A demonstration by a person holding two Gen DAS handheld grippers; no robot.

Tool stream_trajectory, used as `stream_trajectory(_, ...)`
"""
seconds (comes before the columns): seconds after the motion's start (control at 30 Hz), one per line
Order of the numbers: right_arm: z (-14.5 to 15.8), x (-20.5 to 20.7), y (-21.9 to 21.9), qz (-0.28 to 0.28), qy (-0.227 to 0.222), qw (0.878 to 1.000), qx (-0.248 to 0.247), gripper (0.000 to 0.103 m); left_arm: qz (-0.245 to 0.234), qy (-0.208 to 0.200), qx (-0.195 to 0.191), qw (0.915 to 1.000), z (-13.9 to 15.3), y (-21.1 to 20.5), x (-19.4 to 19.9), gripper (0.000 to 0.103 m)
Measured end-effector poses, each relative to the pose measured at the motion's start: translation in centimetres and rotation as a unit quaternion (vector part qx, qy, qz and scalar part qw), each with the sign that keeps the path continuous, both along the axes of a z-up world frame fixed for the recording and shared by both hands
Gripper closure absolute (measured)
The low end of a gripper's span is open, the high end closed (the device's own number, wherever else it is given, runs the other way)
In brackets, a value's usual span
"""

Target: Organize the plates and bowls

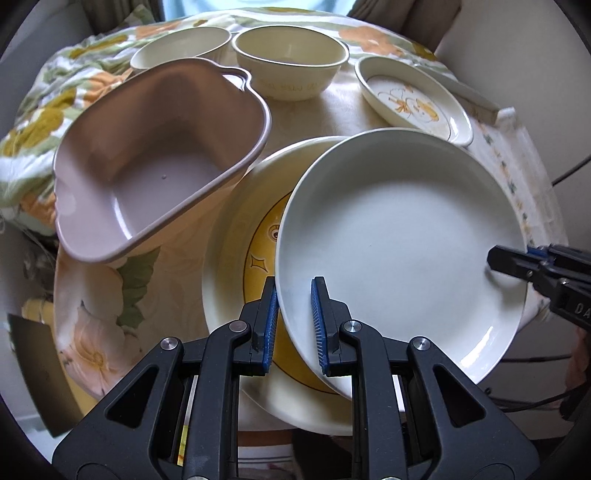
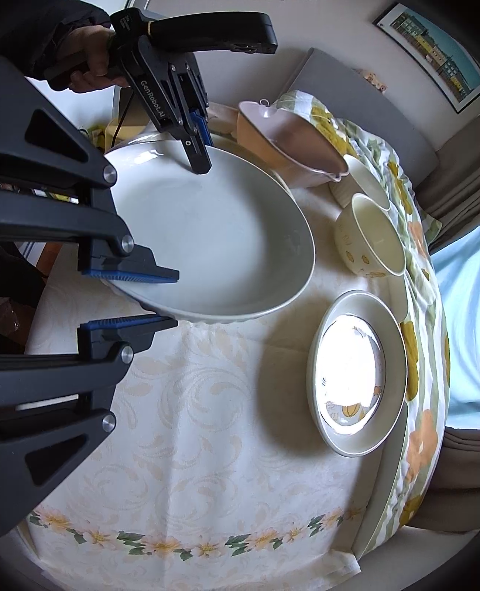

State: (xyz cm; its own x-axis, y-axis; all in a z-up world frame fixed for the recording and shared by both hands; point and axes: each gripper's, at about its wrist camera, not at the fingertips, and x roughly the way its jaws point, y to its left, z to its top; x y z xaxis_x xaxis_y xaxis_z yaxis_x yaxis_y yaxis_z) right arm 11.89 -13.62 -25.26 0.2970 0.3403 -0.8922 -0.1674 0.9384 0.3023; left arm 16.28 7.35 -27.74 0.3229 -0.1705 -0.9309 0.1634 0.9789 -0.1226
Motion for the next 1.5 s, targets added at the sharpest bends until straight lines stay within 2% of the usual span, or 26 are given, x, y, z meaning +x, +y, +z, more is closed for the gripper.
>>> stream_trajectory(0.1, 0.1, -0.2, 0.2, 0.005, -0.005, 1.0, -0.01, 0.088, -0.007, -0.002, 0.016, 0.9999, -0.1, -0.2, 0.0, 0.088)
stream_trajectory(0.23, 0.0, -0.3, 0.8, 0.016, -0.013, 0.999, -0.036, 0.088, -0.023, -0.018, 0.057, 0.9979, 0.1, -1.1, -0.2, 0.088)
stream_trajectory(0.43, -0.3, -0.2, 1.7, 0.033, -0.017, 0.997, -0.071, 0.088, -0.046, -0.045, 0.129, 0.9896, 0.5, -2.3, -1.1, 0.088)
stream_trajectory(0.8, -0.7, 0.1, 3.4, 0.05, -0.019, 0.993, -0.109, 0.088, -0.049, -0.061, 0.183, 0.98, 0.4, -2.5, -1.8, 0.088)
stream_trajectory(1.13, -0.4, 0.2, 3.9, 0.055, -0.027, 0.992, -0.114, 0.088, -0.036, -0.067, 0.195, 0.9777, 0.8, -2.0, -1.9, 0.088)
stream_trajectory(1.5, -0.4, 0.1, 4.2, 0.051, -0.033, 0.992, -0.11, 0.088, -0.032, -0.061, 0.178, 0.9816, 1.2, -1.6, -1.6, 0.088)
